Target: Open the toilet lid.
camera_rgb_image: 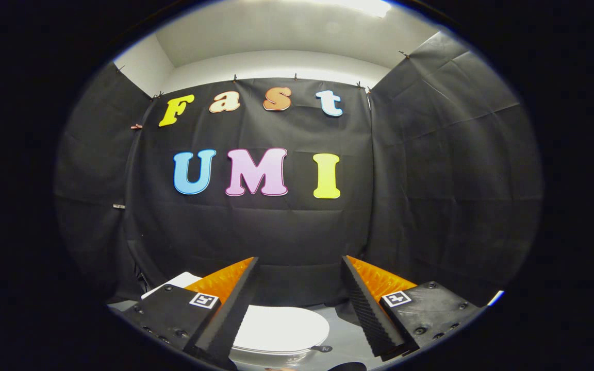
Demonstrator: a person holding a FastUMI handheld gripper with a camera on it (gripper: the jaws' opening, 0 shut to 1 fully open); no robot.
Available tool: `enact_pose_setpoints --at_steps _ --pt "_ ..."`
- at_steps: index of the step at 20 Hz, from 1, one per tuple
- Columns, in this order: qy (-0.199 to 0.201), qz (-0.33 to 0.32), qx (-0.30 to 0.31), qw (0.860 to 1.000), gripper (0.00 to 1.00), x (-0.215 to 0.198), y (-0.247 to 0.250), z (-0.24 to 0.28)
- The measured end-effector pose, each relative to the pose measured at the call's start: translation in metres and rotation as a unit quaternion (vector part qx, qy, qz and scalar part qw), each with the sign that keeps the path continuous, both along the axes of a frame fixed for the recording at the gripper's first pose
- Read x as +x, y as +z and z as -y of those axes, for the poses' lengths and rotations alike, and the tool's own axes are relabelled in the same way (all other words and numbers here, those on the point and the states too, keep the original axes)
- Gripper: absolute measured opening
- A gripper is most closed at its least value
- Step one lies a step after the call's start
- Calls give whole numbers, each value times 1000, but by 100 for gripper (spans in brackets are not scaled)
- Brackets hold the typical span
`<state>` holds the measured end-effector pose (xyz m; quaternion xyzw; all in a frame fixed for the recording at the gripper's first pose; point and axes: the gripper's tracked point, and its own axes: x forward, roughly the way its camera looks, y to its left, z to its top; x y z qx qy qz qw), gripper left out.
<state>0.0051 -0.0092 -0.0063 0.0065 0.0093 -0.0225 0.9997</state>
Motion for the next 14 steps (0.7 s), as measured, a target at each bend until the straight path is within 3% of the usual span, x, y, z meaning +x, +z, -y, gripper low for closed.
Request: enact_pose_setpoints --at_steps 7,14 --pt "-16 -24 34 999 99 20 -25 22" --pt "-60 -81 87 991 99 39 -79 73"
